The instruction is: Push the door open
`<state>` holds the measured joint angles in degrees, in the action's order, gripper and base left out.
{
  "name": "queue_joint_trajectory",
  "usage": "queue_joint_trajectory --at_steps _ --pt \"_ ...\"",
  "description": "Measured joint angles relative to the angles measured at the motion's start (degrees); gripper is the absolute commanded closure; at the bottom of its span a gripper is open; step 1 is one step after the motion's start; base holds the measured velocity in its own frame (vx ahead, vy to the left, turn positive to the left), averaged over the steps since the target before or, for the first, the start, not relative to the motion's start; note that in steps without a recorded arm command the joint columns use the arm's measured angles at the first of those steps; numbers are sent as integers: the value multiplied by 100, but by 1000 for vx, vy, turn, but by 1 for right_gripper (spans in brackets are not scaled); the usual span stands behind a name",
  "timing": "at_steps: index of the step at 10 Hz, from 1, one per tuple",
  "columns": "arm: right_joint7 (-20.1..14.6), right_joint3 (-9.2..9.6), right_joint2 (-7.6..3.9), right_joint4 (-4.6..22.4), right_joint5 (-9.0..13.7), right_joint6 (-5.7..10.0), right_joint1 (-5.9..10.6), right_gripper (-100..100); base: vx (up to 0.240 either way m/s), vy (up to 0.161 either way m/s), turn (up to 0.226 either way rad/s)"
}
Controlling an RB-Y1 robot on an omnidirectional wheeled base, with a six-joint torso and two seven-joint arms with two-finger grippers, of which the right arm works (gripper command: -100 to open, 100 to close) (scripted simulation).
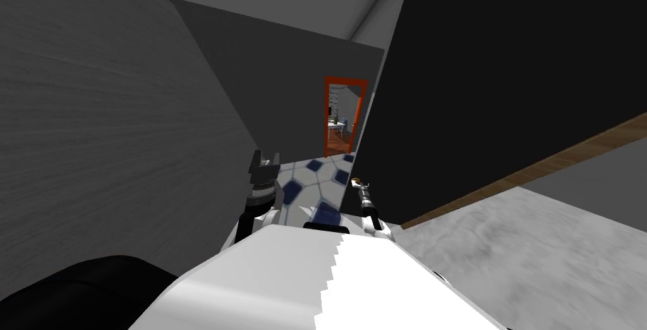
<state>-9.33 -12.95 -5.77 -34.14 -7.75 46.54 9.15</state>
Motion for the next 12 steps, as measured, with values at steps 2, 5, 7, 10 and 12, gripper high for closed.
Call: queue_joint_trajectory --at_steps 2,5,7,10,12 --pt "121 -141 -11 196 103 58 108 100 178 90 -47" --pt "181 -254 -30 162 192 36 67 100 133 44 -29" --pt "190 -289 -34 128 215 23 44 100 148 31 -41" --pt "243 -396 -31 186 283 32 34 100 172 16 -28" --pt "292 -491 -49 244 341 43 92 100 190 32 -47"
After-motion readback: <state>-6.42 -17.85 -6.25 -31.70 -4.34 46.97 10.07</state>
